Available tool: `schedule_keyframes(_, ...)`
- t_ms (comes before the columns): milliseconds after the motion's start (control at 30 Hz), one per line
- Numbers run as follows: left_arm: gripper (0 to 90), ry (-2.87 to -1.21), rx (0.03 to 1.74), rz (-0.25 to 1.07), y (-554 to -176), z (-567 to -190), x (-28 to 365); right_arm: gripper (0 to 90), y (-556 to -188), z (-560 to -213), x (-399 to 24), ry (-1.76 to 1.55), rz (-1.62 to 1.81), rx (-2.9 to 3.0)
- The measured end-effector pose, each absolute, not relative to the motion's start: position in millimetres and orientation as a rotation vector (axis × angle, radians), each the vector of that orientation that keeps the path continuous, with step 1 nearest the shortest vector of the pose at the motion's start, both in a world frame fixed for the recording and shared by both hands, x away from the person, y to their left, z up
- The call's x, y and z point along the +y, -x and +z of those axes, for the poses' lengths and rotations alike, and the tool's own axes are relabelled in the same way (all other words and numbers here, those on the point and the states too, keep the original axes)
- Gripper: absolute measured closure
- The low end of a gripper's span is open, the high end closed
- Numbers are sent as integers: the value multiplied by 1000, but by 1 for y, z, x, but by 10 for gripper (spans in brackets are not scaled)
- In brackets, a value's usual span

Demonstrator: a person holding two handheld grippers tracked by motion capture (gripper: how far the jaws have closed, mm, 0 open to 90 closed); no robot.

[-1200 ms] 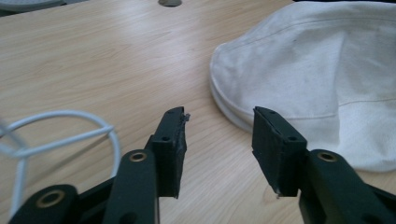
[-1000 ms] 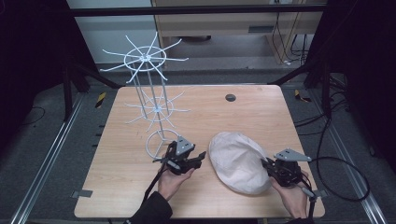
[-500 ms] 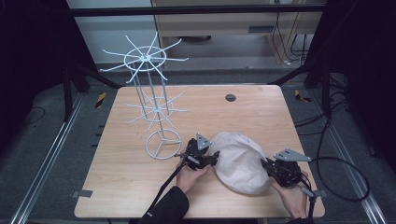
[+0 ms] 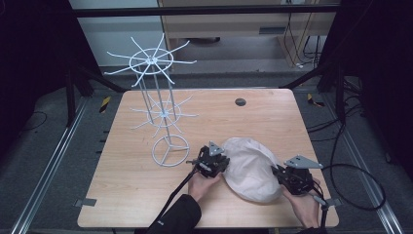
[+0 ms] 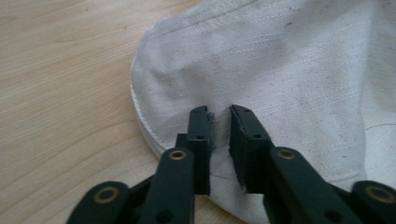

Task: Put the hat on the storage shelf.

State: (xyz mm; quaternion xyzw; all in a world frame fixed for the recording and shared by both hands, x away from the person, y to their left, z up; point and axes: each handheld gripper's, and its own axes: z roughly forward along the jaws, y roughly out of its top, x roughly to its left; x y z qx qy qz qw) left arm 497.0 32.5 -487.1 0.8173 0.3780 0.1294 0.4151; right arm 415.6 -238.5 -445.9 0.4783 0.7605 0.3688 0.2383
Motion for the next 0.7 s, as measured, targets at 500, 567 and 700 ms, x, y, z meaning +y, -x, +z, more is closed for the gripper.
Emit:
schedule_keyframes(500,900,-2028,945,340,-490,-488,34,834,-417,-447,-239,-1317,1020,2072)
schedule_keyframes(567,900,-2011,926,319,-487,-484,36,834,-416,-446,-240,-1314,1022,2069)
schedule_keyframes(700,900,-1997,892,339,-478,-475,37,833,-416,-446,-239,-1308,1024,2072)
